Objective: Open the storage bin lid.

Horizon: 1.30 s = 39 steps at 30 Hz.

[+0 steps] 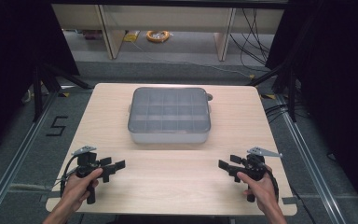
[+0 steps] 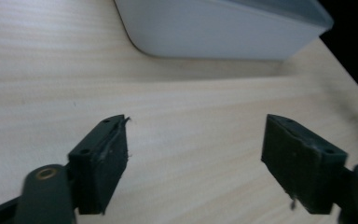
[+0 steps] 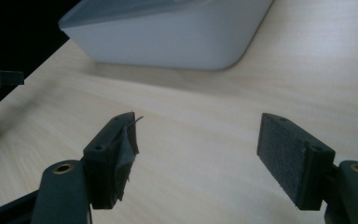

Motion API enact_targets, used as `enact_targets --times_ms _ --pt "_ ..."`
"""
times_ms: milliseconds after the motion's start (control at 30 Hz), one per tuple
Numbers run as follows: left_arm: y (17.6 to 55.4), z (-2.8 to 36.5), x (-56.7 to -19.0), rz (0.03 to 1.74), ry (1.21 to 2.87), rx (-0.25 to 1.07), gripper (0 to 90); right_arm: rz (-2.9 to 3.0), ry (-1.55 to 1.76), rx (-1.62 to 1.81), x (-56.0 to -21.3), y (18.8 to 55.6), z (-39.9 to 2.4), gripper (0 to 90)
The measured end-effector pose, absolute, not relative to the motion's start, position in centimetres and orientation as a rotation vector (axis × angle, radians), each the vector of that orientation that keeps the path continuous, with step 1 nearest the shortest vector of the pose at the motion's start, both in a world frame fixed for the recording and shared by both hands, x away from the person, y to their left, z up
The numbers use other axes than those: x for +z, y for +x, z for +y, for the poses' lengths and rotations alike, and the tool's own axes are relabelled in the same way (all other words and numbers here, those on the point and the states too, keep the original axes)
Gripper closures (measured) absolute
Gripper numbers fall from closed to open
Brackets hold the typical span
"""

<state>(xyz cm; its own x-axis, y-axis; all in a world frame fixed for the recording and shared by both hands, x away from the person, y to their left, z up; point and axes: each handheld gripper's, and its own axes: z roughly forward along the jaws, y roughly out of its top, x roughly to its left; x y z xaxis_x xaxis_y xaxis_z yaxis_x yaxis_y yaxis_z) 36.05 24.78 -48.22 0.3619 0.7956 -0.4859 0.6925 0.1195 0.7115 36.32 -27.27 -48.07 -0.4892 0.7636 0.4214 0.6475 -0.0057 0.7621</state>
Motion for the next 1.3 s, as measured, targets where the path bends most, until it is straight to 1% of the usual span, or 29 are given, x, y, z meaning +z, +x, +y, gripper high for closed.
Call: enact_targets --times_ms 67,133,167,200,433,533,600,733,767,833,867,900,967,1033,1100,1133,1267,1300 --pt "37.0 25.1 -47.7 1.376 1.587 0.127 27.1 2.125 1.475 1.564 -47.5 37.9 -27.6 32.1" --pt "38.0 25.4 -47.3 1.384 1.560 0.125 28.2 2.085 1.497 1.610 -46.9 39.4 -27.8 33.7" --pt "38.5 25.4 -47.1 1.386 1.556 0.123 30.1 2.079 1.481 1.599 -46.7 40.2 -27.9 33.8" --pt "39.0 25.5 -46.9 1.388 1.559 0.127 30.9 2.066 1.533 1.600 -46.3 40.8 -27.8 34.1" --pt "42.4 25.5 -46.0 1.397 1.544 0.137 31.5 2.015 1.538 1.652 -45.6 45.9 -27.7 35.4" --pt "44.2 25.4 -45.8 1.420 1.541 0.148 31.1 1.994 1.636 1.640 -45.2 47.2 -27.3 34.7" --pt "45.4 25.4 -45.7 1.429 1.530 0.144 31.1 1.995 1.581 1.619 -45.3 48.4 -27.4 34.8" --pt "47.7 25.3 -45.3 1.439 1.508 0.160 31.1 1.994 1.597 1.622 -45.0 49.8 -26.9 37.4" --pt "48.2 25.3 -45.3 1.447 1.510 0.173 31.3 1.983 1.663 1.637 -44.8 49.9 -26.6 37.9" --pt "49.1 25.3 -45.4 1.464 1.481 0.148 31.7 1.974 1.669 1.646 -44.9 50.5 -26.4 39.4" --pt "49.5 25.2 -45.4 1.469 1.476 0.146 31.7 1.987 1.617 1.634 -45.1 51.0 -26.5 40.3" --pt "49.8 25.1 -45.4 1.471 1.476 0.150 32.1 1.985 1.632 1.621 -45.1 51.2 -26.3 42.1" --pt "50.4 24.9 -45.4 1.479 1.476 0.154 33.2 1.971 1.717 1.625 -45.1 51.5 -25.8 43.3" --pt "50.8 24.7 -45.4 1.484 1.473 0.150 33.8 1.981 1.656 1.631 -45.6 52.2 -25.8 44.1" --pt "51.2 24.5 -45.4 1.483 1.468 0.149 34.5 1.969 1.728 1.650 -45.6 52.3 -25.3 44.7" --pt "51.4 24.4 -45.4 1.481 1.470 0.151 34.9 1.979 1.660 1.635 -46.0 52.7 -25.4 45.0" --pt "52.0 23.9 -45.5 1.493 1.482 0.154 35.4 1.974 1.678 1.644 -46.2 53.3 -24.8 45.1" --pt "52.2 23.8 -45.5 1.493 1.480 0.155 35.5 1.964 1.796 1.656 -45.9 53.0 -24.4 45.2"
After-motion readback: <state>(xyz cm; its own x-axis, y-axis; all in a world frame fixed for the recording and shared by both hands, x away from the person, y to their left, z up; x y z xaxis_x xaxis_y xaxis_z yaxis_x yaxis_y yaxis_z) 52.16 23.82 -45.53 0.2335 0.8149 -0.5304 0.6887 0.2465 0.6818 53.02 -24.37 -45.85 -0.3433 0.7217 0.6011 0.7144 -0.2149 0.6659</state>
